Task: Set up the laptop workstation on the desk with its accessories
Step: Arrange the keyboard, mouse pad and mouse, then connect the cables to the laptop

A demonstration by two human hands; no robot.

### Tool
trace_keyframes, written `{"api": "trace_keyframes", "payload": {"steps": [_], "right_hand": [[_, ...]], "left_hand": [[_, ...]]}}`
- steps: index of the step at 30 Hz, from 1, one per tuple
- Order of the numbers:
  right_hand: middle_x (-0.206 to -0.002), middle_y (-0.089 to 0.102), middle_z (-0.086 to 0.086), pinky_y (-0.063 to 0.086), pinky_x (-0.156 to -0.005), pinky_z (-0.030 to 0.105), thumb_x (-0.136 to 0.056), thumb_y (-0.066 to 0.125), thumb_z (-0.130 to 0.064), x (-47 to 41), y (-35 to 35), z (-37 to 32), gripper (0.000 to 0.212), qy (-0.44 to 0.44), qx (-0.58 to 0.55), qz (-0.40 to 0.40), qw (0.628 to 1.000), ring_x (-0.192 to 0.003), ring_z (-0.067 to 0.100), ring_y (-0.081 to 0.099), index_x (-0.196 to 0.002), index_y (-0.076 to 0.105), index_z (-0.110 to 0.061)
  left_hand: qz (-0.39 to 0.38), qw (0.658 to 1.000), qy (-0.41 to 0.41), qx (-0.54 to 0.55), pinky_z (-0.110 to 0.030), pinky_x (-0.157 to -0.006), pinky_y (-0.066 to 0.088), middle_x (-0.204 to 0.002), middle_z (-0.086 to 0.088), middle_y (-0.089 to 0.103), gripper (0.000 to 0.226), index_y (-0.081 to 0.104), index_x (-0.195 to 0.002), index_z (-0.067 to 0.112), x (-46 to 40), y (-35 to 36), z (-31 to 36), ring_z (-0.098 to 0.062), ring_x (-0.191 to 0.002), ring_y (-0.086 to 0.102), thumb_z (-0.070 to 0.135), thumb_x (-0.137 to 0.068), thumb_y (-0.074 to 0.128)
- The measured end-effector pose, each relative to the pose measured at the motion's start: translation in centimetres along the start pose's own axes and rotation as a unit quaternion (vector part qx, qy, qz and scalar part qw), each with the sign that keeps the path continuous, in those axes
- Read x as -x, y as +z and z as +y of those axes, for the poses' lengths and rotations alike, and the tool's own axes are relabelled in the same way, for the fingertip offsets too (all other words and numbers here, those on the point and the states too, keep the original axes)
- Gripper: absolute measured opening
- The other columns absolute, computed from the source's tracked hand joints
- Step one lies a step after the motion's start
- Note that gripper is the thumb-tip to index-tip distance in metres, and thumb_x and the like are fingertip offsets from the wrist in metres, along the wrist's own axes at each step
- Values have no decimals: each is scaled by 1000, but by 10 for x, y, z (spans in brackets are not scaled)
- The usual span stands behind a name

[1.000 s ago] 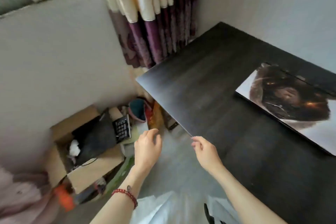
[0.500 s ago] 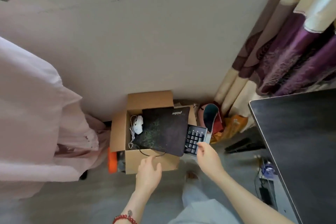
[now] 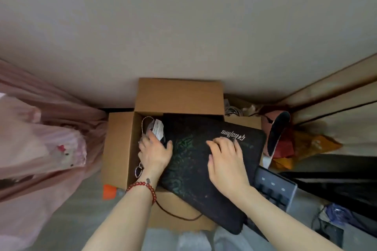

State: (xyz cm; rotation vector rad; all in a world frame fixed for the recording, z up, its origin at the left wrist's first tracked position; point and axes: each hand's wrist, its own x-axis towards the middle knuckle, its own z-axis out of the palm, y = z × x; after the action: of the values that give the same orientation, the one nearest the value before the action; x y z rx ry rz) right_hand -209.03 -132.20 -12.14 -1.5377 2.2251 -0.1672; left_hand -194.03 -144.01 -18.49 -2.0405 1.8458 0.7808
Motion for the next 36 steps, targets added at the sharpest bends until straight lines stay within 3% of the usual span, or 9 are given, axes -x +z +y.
{"api": "trace_keyframes", "payload": {"steps": [6,12,16,19,22,25,29,32,36], "right_hand": [[-108,64,9,40,-100,57,-70,70,-14,-18,24,3,42,-9,65,14,998,-110,29,59,-111,62,-11],[-106,64,7,38,-99,56,-70,70,-12,-22,19,-2,43,6,56,8,998,-108,28,60,-111,62,-11],[-112,61,7,34,-105,53,-80,56,-13,-12,10,-2,37,24,9,4,1000,-112,27,56,-117,59,-11],[-121,55,3,33,-108,38,-91,37,-18,6,-10,-6,38,46,-133,7,990,-118,20,48,-125,52,-11],[-118,54,-9,36,-100,22,-97,38,-20,20,-38,-6,33,168,-366,6,915,-112,5,49,-129,47,-19],[-104,64,-5,47,-95,33,-96,42,-27,26,-58,5,38,243,-523,-37,816,-99,9,60,-133,41,-19],[-84,69,-8,45,-85,17,-89,57,-23,32,-71,6,39,201,-459,-149,853,-86,4,63,-127,51,-14],[-85,67,-1,45,-82,17,-90,48,-11,33,-69,6,35,221,-395,-111,884,-85,7,62,-125,56,-8],[-96,61,4,43,-65,24,-93,37,-7,46,-69,16,33,211,-298,-112,924,-77,13,55,-113,61,-15]], "left_hand": [[37,998,-28,-39,-46,-98,30,-143,-19,34,79,26,-136,10,-49,20,7,-42,-123,34,62,-80,47],[19,998,-54,22,-48,-96,29,-124,-24,51,61,32,-124,10,-55,11,9,-42,-118,36,45,-81,58],[67,990,98,80,-47,-86,41,-119,-23,51,59,39,-126,7,-17,4,7,-42,-109,48,31,-79,67],[47,964,208,160,-40,-95,43,-125,-10,51,67,40,-132,10,33,-9,6,-26,-115,48,27,-75,71],[26,929,336,155,-30,-98,35,-123,-1,52,72,40,-132,13,87,-19,5,-16,-113,44,25,-69,73],[18,860,503,89,-25,-86,35,-116,8,47,69,39,-126,16,123,-24,0,-15,-102,50,23,-63,66],[-26,814,580,23,-27,-94,34,-128,5,45,73,41,-127,15,134,-20,-8,-16,-114,47,20,-61,71],[-50,837,543,44,-27,-99,32,-130,7,39,76,35,-131,19,131,-18,-10,-14,-118,43,20,-64,72],[-80,883,457,73,-25,-101,33,-149,1,10,100,-1,-142,32,121,-15,-7,-14,-130,25,25,-73,71]]}}
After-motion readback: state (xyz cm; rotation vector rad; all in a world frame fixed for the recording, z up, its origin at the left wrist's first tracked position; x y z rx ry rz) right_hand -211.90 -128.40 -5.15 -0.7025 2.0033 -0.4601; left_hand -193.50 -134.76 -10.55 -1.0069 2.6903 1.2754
